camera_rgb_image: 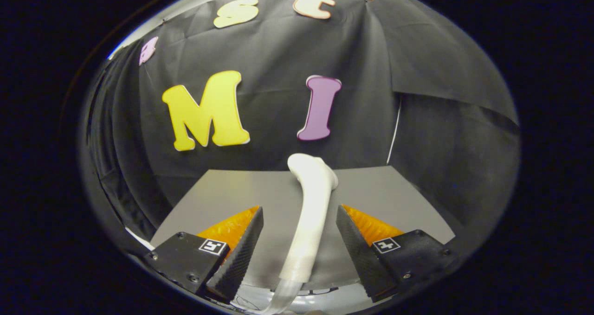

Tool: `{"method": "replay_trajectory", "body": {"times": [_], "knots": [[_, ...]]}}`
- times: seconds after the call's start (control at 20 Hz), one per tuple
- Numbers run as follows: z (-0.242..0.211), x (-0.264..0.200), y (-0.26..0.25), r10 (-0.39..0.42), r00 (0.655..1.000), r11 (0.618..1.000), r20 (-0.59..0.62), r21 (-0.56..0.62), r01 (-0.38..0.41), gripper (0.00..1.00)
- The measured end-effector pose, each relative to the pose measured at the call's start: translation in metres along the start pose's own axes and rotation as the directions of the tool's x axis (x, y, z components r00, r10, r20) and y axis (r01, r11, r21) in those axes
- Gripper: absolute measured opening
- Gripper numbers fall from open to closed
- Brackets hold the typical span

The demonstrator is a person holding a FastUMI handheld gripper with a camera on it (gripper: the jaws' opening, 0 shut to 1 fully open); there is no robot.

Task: Iron the clothes twice with a garment steamer, once on the left side and once on the right side.

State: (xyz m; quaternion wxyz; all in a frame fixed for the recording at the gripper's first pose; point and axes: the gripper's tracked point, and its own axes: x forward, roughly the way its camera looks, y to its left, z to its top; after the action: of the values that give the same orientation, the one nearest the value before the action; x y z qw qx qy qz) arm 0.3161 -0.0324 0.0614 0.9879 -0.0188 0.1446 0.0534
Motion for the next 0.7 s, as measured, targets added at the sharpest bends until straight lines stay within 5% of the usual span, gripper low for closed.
{"method": "replay_trajectory", "body": {"times": [0.25,0.45,0.7], "knots": [[-0.016,0.034,-0.007,0.013,0.996,0.999,-0.087,0.034,-0.01,0.99],[-0.026,0.049,-0.003,0.055,0.989,0.996,-0.138,0.081,-0.044,0.88],[-0.029,0.048,-0.004,0.095,0.986,0.991,-0.141,0.112,-0.08,0.57]]}}
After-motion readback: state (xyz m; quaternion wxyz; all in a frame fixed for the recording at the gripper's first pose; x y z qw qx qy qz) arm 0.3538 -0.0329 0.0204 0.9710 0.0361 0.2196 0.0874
